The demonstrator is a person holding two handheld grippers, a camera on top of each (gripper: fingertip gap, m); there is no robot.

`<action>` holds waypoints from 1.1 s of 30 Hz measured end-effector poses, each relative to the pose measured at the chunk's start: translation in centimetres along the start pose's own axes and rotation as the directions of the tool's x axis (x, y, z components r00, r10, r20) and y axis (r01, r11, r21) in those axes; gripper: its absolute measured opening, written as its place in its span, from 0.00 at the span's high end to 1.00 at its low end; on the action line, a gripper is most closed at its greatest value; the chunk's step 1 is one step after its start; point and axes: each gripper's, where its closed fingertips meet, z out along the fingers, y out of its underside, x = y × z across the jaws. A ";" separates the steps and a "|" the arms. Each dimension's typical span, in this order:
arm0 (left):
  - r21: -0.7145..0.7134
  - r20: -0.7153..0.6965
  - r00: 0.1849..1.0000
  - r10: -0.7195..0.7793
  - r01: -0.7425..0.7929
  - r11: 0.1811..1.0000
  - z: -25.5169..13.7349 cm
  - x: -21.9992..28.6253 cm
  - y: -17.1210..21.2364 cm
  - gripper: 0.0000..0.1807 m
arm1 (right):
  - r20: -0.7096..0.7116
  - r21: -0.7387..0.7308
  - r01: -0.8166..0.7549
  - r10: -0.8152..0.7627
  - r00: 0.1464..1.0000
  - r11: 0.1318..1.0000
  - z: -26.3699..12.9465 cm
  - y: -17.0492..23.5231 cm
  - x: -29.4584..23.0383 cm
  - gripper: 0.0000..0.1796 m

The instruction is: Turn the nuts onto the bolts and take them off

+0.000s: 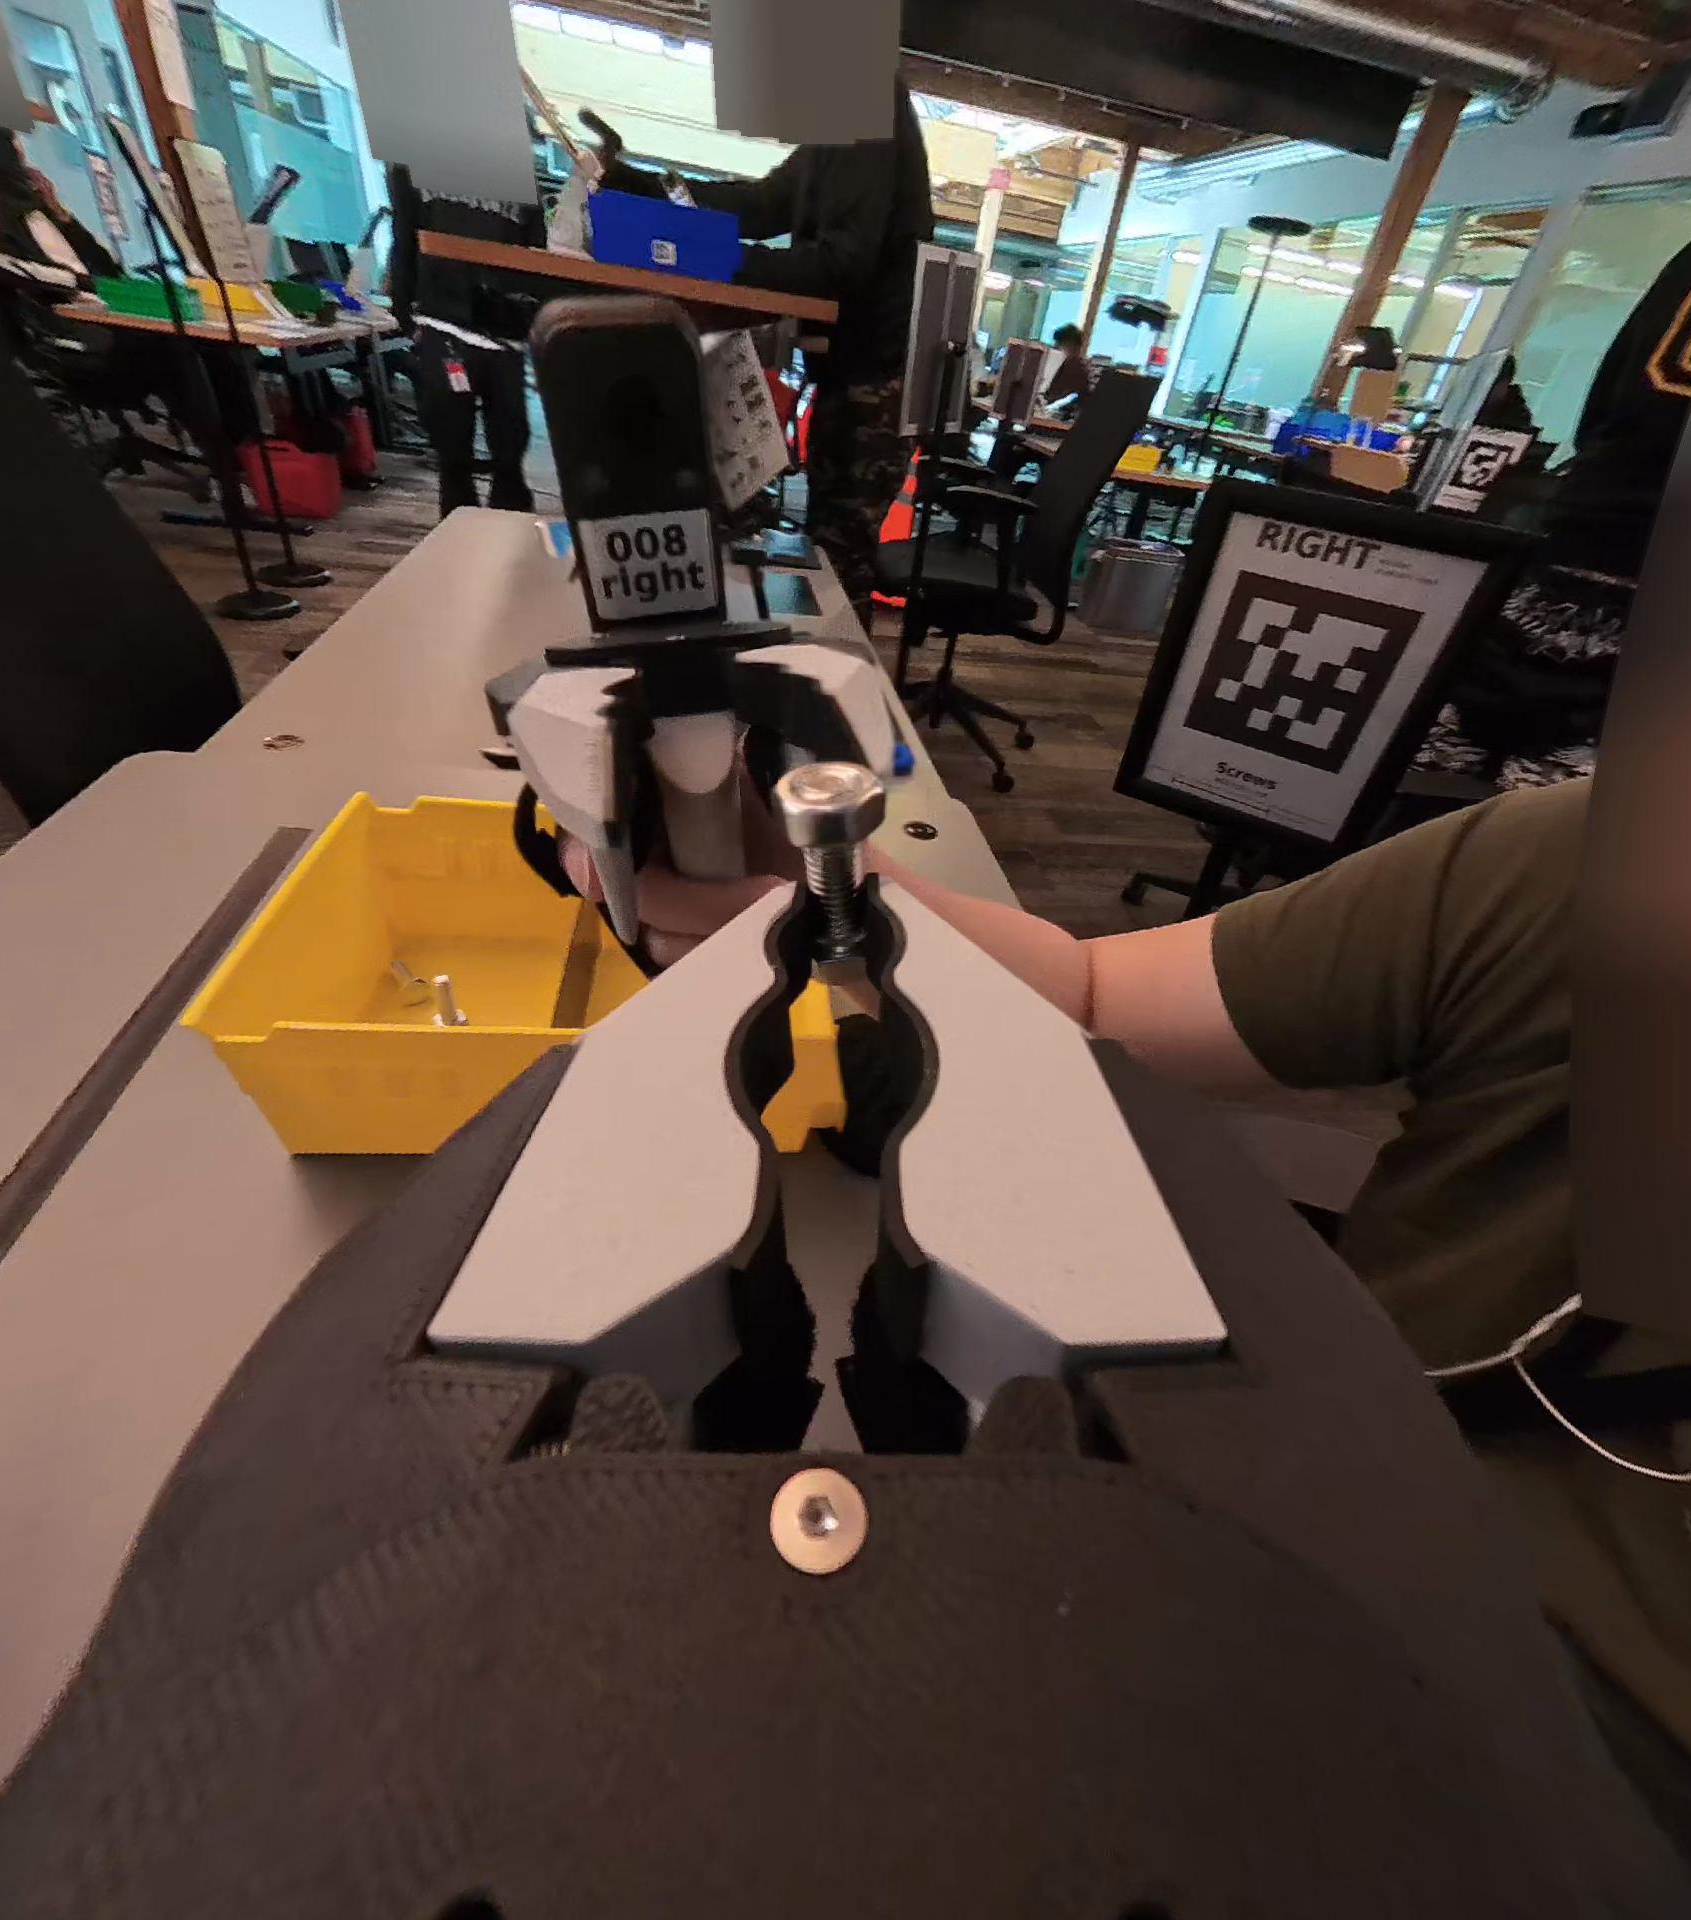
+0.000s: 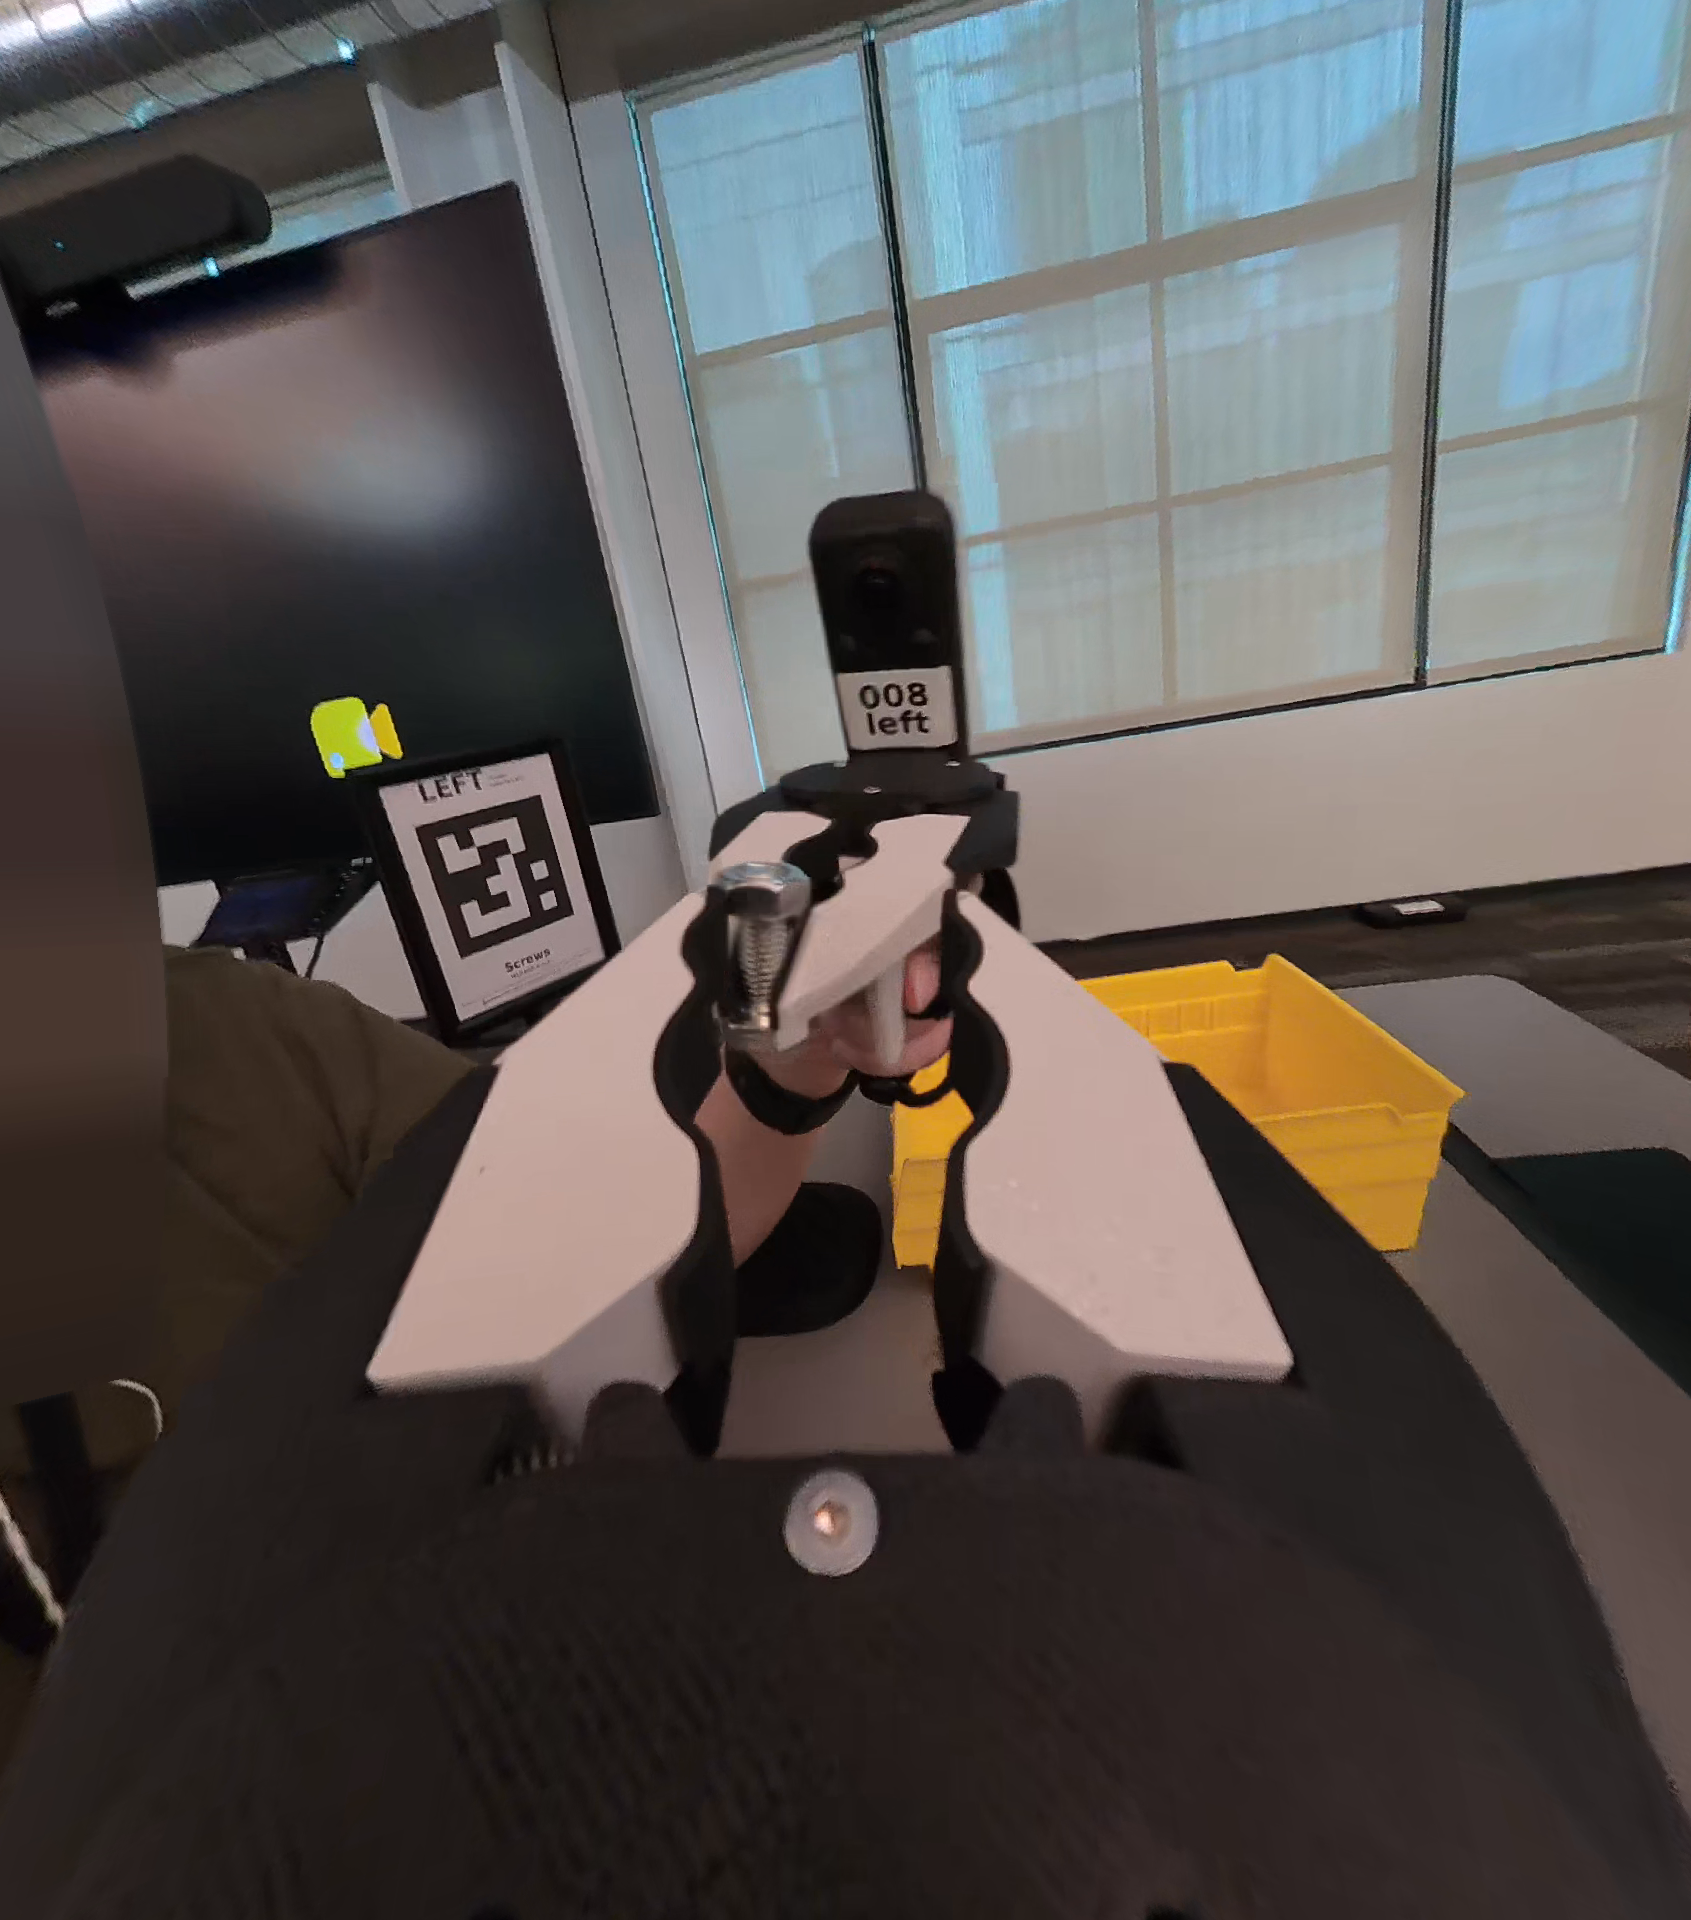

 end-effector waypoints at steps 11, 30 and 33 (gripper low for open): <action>0.004 -0.039 0.999 0.007 -0.007 1.000 0.2 0.8 -0.1 0.96 | 0.029 -0.003 0.030 -0.029 0.999 1.000 0.4 -0.1 -1.1 0.80; 0.006 -0.040 0.999 0.026 -0.026 1.000 -0.1 1.2 -0.4 0.96 | 0.065 0.021 0.034 -0.036 0.997 0.999 1.1 -0.7 -2.6 0.80; 0.006 -0.063 0.998 0.016 -0.015 1.000 0.2 1.5 -0.3 0.96 | 0.052 0.001 0.028 -0.028 0.998 1.000 1.5 -0.1 -2.1 0.80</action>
